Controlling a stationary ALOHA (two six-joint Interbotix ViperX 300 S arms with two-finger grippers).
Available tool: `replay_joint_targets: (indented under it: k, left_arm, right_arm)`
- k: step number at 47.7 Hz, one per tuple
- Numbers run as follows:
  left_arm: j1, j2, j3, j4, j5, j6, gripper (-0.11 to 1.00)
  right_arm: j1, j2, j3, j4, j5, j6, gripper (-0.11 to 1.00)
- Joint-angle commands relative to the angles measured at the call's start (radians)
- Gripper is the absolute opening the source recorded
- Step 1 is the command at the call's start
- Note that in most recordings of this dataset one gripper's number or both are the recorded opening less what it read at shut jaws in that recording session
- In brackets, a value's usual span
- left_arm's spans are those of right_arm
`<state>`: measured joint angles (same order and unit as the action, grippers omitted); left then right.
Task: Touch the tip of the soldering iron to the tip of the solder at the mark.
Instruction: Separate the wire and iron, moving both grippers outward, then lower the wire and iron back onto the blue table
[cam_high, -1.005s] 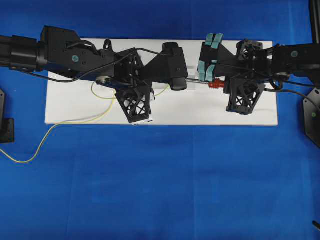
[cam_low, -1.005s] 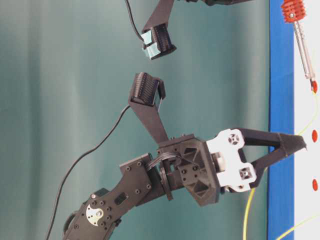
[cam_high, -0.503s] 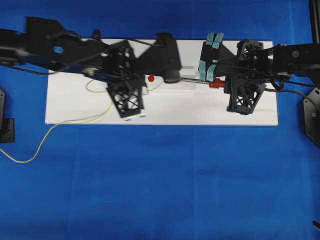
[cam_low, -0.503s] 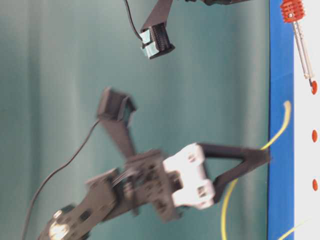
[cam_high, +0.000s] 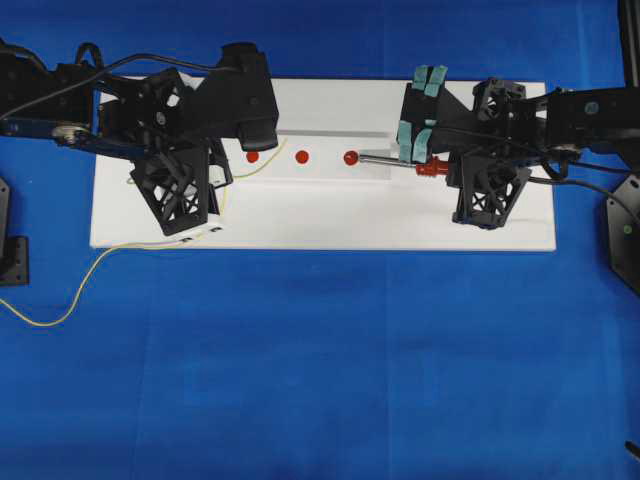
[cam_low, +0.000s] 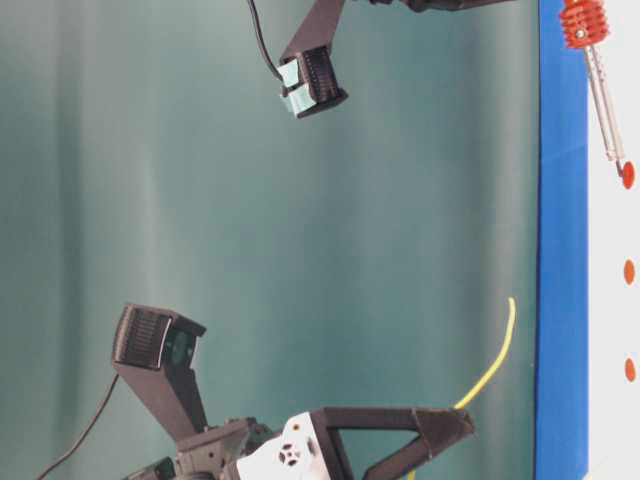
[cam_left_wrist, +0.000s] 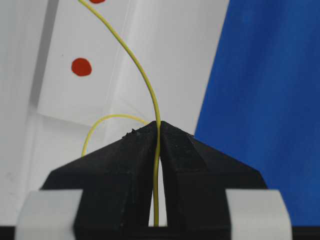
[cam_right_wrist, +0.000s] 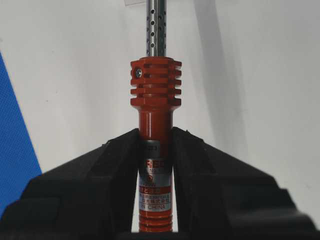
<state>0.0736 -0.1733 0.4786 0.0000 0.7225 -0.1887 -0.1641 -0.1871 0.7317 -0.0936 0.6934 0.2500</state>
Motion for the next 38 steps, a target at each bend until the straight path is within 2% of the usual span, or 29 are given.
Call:
replay_joint_targets:
  k: [1,8,14,23,31,38]
  left_arm:
    - [-0.005,-0.029,-0.005,0.003,-0.003,-0.002,0.01]
    - [-0.008,-0.044,0.020,0.003,-0.011,-0.006,0.01]
    - [-0.011,-0.067,0.052,0.003,-0.038,-0.009,0.01]
    - [-0.009,-0.114,0.114,0.003,-0.104,-0.020,0.01]
    - [-0.011,-0.141,0.156,0.003,-0.147,-0.043,0.01]
    - [-0.040,-0.144,0.169,0.003,-0.175,-0.064,0.01]
  right_arm:
    - [0.000,-0.041,-0.012,-0.003,-0.002,0.000,0.06]
    - [0.002,-0.137,0.025,-0.003,-0.002,0.002,0.06]
    - [0.002,-0.244,0.095,-0.003,-0.021,0.005,0.06]
    - [0.002,-0.383,0.193,-0.003,-0.080,0.066,0.06]
    - [0.000,-0.413,0.244,-0.005,-0.114,0.109,0.06]
    - [0.003,-0.410,0.238,0.002,-0.143,0.133,0.06]
